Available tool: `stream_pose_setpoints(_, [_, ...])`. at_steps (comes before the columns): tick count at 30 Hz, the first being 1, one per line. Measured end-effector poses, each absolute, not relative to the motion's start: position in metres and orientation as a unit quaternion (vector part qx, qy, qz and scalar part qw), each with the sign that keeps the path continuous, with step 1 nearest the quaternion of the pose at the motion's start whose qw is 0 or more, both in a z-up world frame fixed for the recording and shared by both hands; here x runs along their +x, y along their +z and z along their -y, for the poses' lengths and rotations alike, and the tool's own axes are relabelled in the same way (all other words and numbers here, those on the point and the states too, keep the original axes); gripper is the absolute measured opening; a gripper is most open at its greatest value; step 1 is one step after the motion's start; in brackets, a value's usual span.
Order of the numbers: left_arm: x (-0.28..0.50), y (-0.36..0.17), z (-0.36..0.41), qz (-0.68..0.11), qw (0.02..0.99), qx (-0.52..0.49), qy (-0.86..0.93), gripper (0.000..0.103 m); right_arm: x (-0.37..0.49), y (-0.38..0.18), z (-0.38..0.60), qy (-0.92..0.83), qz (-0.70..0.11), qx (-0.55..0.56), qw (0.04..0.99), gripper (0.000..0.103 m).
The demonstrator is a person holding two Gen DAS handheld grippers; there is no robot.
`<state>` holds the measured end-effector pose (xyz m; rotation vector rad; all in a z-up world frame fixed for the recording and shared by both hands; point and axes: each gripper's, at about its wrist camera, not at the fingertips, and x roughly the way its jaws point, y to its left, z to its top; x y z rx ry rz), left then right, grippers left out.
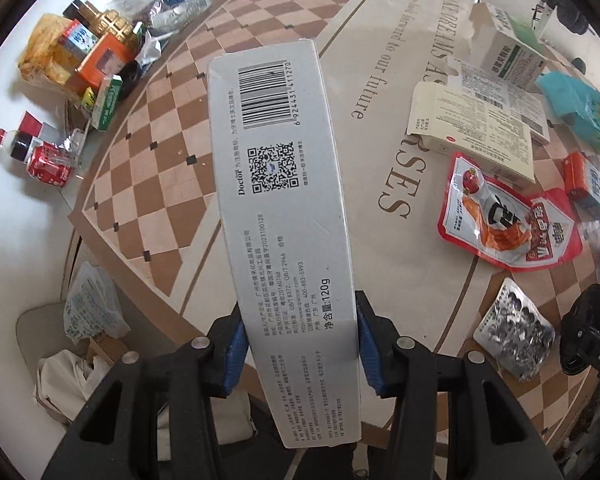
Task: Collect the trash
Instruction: 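Carry box and lid to the white bin and open both grippers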
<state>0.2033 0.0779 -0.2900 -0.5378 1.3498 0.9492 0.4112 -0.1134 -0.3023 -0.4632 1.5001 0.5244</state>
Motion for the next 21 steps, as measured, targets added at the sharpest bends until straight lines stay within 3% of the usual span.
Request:
stream_pose_setpoints(7, [0.158,-0.247,-0.026,-0.548,0.705,-0.216,0.395,0.044,0.355,-0.255,0.147,0.256,-0.634,-0.169,0.71,0.086])
stream_pose_setpoints(14, [0.088,-0.239,0.01,-0.54,0.732,-0.205,0.363,0.044,0.262,-0.214,0.219,0.285,-0.622,-0.148,0.714,0.086])
stream_pose_setpoints(17, [0.061,-0.255,0.033,-0.561,0.721,-0.221,0.341,0.044,0.23,-0.211,0.25,0.298,-0.64,-0.145,0.693,0.086])
stream_pose_setpoints(21, [0.03,-0.312,0.056,-0.607,0.682,-0.278,0.297,0.044,0.187,-0.246,0.274,0.309,-0.669,-0.17,0.655,0.086])
